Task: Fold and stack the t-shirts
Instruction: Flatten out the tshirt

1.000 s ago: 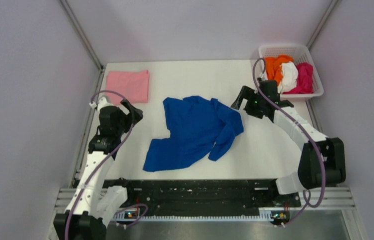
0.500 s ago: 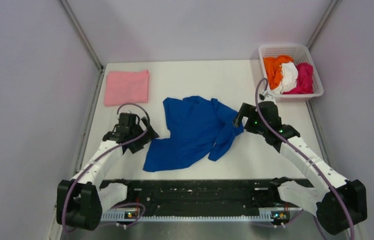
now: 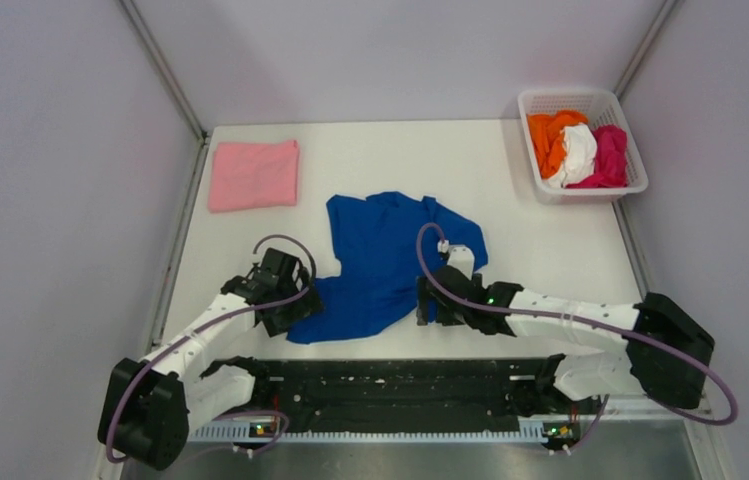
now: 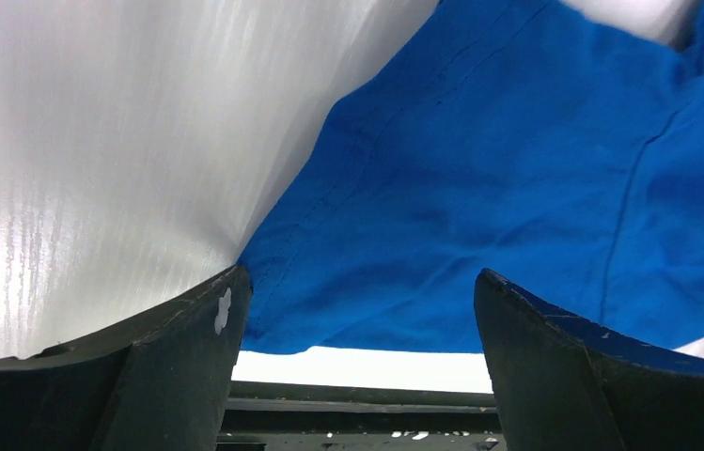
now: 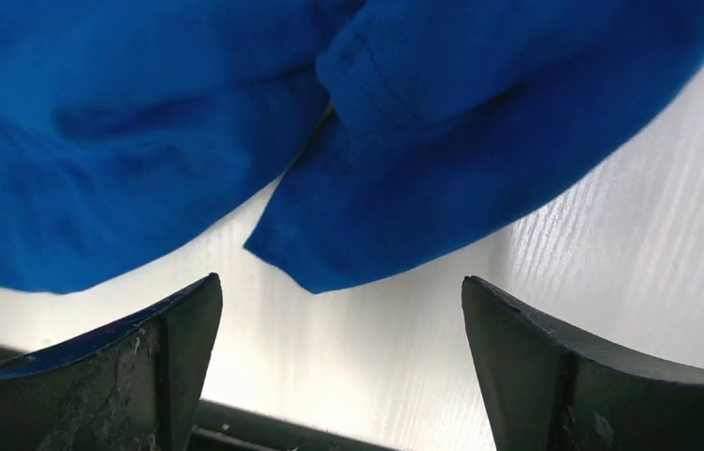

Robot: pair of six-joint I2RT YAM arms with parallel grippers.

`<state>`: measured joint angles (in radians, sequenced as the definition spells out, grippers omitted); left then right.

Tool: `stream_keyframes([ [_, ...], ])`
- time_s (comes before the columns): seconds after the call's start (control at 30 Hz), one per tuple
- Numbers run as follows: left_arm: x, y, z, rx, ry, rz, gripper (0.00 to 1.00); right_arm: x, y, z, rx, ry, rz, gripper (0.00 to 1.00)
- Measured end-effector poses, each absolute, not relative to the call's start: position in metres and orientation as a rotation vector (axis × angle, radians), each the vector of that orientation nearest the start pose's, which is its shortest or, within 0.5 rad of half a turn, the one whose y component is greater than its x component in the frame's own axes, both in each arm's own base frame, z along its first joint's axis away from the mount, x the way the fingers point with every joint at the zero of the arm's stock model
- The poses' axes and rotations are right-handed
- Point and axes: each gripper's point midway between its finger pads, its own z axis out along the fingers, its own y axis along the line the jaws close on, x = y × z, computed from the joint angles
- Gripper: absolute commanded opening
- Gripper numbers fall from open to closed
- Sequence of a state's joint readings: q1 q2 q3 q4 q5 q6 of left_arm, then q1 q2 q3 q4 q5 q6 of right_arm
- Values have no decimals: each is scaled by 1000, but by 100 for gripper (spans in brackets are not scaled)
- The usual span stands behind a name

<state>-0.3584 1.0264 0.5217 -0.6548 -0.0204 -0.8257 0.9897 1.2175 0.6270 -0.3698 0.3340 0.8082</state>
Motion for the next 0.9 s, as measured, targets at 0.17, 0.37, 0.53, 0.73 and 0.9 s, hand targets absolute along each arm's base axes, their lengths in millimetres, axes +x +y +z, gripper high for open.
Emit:
stream_keyframes([
  [0.17, 176, -99, 27, -647, 2706, -303, 84, 180, 231, 24, -122, 2526, 249, 93],
  [0.37, 182, -108, 25, -633, 2680, -348, 65, 198, 245, 24, -61, 2472, 236, 78],
  [0.53, 191, -124, 23, -603, 2656, -424, 13, 201, 242, 23, -18, 2457, 220, 36],
  [0.73, 194, -145, 20, -540, 2660, -512, 0, 196, 229, 20, 27, 2454, 203, 0],
  [0.9, 192, -147, 24, -496, 2660, -524, 0, 198, 213, 35, 60, 2412, 193, 0],
])
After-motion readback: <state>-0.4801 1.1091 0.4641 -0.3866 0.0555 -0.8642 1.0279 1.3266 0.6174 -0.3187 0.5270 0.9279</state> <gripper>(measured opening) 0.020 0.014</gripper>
